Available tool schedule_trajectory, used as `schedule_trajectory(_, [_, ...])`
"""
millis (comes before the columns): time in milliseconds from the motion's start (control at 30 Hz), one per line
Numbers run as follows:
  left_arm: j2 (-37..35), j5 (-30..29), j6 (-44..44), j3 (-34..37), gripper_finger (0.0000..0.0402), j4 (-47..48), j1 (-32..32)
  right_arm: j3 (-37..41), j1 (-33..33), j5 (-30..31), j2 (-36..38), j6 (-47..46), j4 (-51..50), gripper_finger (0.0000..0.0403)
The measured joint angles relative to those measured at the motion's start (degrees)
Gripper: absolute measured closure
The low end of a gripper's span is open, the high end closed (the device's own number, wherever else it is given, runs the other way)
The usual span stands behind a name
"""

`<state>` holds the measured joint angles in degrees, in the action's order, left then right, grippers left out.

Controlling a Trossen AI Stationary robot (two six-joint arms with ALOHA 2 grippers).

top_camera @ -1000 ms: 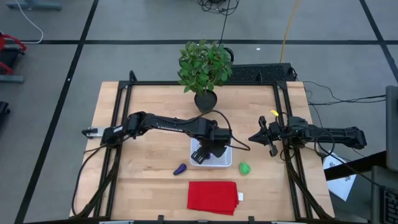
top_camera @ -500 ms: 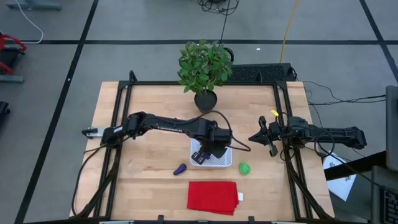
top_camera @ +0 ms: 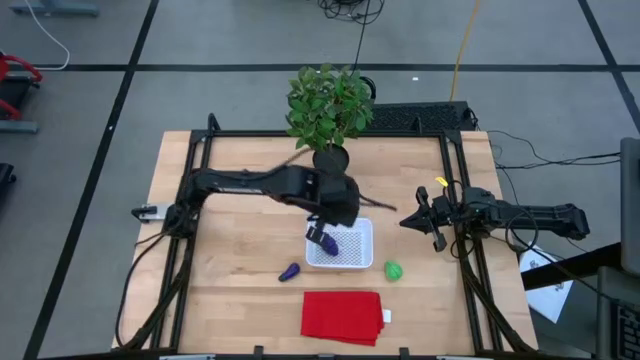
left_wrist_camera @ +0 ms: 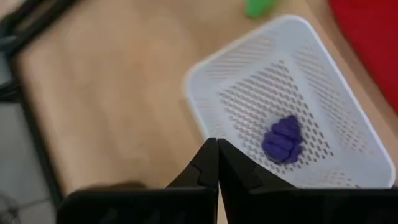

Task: Pick and placing Produce into tupperware
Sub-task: Put the green pear into the white bin

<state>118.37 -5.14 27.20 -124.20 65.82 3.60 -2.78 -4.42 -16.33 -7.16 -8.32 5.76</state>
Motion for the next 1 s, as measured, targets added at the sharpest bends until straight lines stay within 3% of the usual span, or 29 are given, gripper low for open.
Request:
schedule_trajectory(333, [-10.13, -4.68, -7.83, 0.04, 0.0401, 0.47, -0.46, -0.01, 0.01, -0.01, 0.00, 0.00, 0.00, 0.0403])
schedule_trajectory(467, [-14.62, -6.01, -11.22, 2.79, 0.0401, -3.84, -0.38, 0.00, 0.00, -0.01, 0.00, 0.00, 0.00, 0.0403])
schedule_trajectory(733, [-25.56, -5.58, -12.93, 18.89, 0.0401, -19.45, -0.58, 0.00, -0.01, -0.01, 0.00, 0.00, 0.06, 0.0403])
schedule_trajectory(1000, [-35.28, -0.87, -23.62, 38.11, 0.0401, -38.41, -0.33, 0.00, 0.01, 0.00, -0.15, 0.00, 0.53, 0.0403])
